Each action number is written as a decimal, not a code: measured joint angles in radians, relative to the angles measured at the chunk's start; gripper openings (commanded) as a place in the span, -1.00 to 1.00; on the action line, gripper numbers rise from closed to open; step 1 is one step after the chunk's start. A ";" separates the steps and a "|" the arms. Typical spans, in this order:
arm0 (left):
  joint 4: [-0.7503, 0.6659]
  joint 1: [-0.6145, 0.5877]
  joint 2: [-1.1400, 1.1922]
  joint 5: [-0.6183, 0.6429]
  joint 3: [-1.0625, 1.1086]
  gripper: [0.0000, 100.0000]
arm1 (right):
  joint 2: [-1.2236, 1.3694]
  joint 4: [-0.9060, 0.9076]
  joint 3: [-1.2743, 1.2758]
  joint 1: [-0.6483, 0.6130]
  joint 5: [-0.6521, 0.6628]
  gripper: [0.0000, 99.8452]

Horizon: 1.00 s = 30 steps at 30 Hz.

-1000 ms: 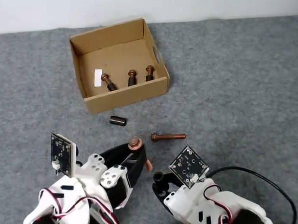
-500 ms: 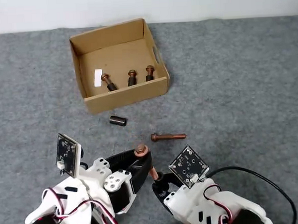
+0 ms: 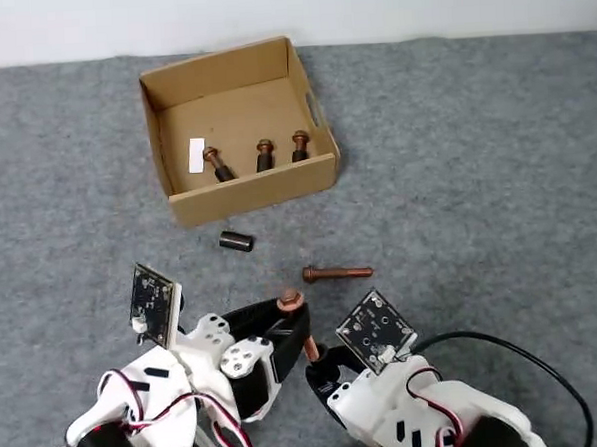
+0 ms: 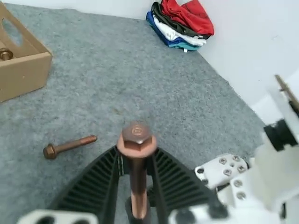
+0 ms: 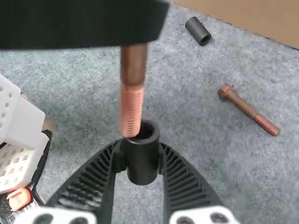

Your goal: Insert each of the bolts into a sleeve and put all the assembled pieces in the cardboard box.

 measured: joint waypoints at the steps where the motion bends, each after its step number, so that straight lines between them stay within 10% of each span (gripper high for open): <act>1: -0.014 0.000 0.000 -0.002 0.006 -0.99 | -0.003 0.000 0.000 0.000 0.000 -0.98; 30: 0.146 0.097 0.000 -0.083 0.054 -0.99 | -0.005 0.000 0.003 -0.005 0.002 -0.98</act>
